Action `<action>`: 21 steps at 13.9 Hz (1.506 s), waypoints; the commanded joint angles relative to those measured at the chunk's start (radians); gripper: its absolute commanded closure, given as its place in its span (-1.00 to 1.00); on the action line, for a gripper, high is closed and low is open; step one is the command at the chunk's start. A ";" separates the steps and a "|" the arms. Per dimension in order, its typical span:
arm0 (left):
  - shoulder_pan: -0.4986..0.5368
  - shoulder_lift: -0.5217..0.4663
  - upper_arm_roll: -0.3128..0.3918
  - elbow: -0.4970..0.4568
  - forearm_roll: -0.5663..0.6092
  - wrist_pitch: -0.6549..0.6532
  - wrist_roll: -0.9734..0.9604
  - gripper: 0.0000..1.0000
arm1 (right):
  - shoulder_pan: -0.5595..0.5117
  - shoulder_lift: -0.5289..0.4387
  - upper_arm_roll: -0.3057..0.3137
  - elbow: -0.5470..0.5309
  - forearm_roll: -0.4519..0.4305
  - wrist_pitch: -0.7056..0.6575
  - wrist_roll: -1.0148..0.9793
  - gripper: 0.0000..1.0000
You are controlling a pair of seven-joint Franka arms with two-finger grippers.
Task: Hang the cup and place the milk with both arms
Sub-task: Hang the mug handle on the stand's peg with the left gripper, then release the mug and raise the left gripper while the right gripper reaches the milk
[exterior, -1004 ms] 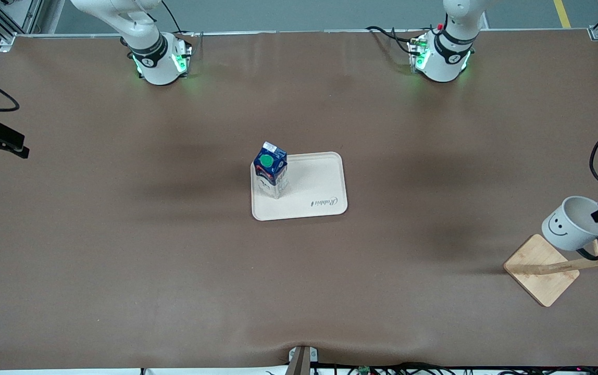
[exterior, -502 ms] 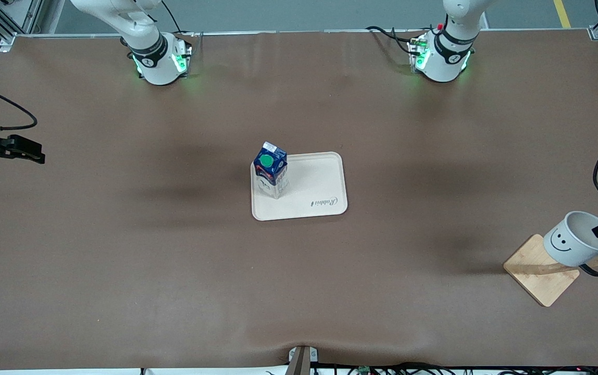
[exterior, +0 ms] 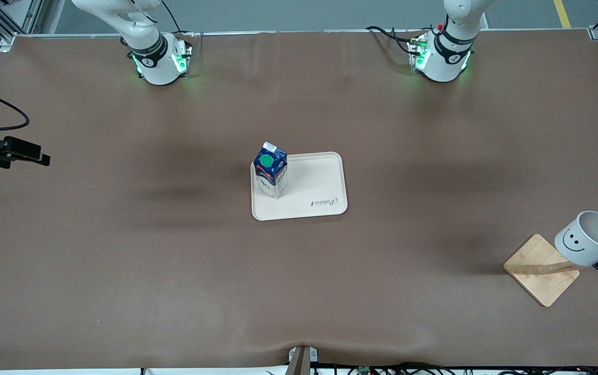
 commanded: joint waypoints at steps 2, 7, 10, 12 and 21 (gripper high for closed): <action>0.008 0.035 -0.008 0.021 -0.009 -0.008 0.008 1.00 | -0.022 0.010 0.007 -0.011 0.033 -0.061 0.047 -1.00; 0.006 0.043 -0.008 0.017 -0.015 -0.009 -0.027 -1.00 | 0.058 0.005 0.016 -0.016 0.033 -0.115 0.265 -1.00; -0.009 0.023 -0.020 0.019 -0.004 -0.044 -0.112 -1.00 | 0.146 0.006 0.019 -0.009 0.034 -0.123 0.308 -1.00; -0.050 -0.019 -0.020 0.019 -0.001 -0.118 -0.171 -1.00 | 0.210 0.010 0.019 -0.012 0.065 -0.118 0.314 -1.00; -0.139 -0.207 -0.070 0.024 0.128 -0.406 -0.283 -1.00 | 0.460 0.080 0.019 -0.016 0.070 0.032 0.659 -1.00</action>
